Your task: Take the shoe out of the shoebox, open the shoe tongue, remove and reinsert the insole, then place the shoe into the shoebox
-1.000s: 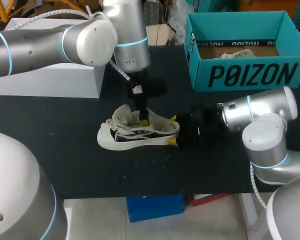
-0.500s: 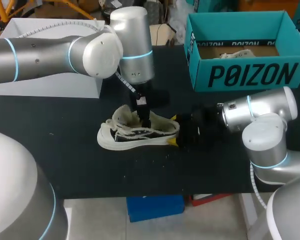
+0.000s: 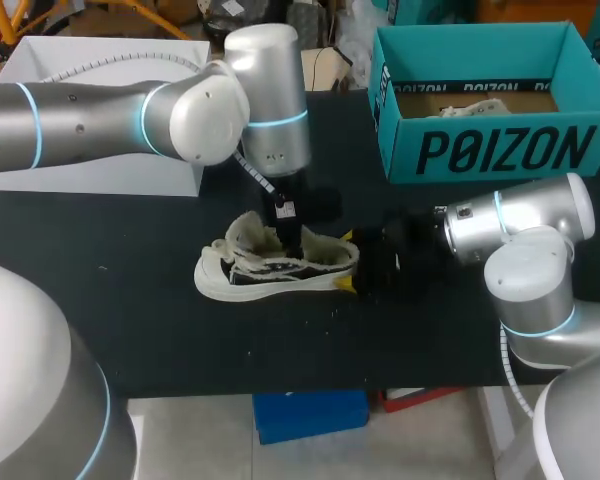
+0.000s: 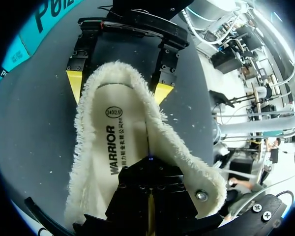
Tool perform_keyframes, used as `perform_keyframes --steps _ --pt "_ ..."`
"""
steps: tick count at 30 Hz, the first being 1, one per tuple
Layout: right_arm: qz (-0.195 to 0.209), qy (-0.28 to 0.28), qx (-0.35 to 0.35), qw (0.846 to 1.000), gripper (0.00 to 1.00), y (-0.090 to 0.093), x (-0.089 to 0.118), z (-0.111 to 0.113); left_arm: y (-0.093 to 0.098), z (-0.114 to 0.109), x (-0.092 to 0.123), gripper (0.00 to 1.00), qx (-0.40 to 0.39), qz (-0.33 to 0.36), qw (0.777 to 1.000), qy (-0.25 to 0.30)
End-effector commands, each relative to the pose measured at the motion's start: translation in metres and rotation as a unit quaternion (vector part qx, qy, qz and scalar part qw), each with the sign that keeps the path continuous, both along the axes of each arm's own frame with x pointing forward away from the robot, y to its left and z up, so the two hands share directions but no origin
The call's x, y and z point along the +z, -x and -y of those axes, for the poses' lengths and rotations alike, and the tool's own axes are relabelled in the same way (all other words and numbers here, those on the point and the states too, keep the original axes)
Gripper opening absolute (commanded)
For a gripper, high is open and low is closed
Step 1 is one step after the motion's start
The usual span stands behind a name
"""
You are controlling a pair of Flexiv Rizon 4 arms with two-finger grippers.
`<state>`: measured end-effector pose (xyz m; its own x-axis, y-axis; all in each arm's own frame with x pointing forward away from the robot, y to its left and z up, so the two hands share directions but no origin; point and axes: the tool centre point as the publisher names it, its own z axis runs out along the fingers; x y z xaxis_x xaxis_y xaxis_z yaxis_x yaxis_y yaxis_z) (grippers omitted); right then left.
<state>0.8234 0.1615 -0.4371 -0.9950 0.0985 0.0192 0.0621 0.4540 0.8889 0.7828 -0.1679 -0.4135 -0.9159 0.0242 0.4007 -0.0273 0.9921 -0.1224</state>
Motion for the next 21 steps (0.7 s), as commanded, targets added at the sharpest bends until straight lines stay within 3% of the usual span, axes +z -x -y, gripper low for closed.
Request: perform_keyframes --steps 1,5,7,8,21 --pt "0.0 0.0 -0.001 1.0 0.0 -0.001 -0.002 0.001 0.003 0.004 -0.008 0.0 0.0 0.001 1.0 -0.005" --pt "0.0 0.0 -0.001 1.0 0.0 -0.001 -0.002 0.001 0.001 0.003 -0.005 0.0 0.006 0.012 1.0 0.001" --pt "0.0 0.0 -0.001 1.0 0.0 -0.001 -0.002 0.001 0.0 0.002 -0.001 0.29 0.008 0.015 1.0 0.014" --pt "0.0 0.0 -0.001 1.0 0.0 -0.001 -0.002 0.001 -0.001 0.001 0.001 0.33 0.008 0.017 1.0 0.017" --pt "0.0 0.0 -0.001 1.0 0.0 -0.001 -0.002 0.001 0.0 -0.004 -0.001 0.31 0.017 0.065 0.998 -0.011"
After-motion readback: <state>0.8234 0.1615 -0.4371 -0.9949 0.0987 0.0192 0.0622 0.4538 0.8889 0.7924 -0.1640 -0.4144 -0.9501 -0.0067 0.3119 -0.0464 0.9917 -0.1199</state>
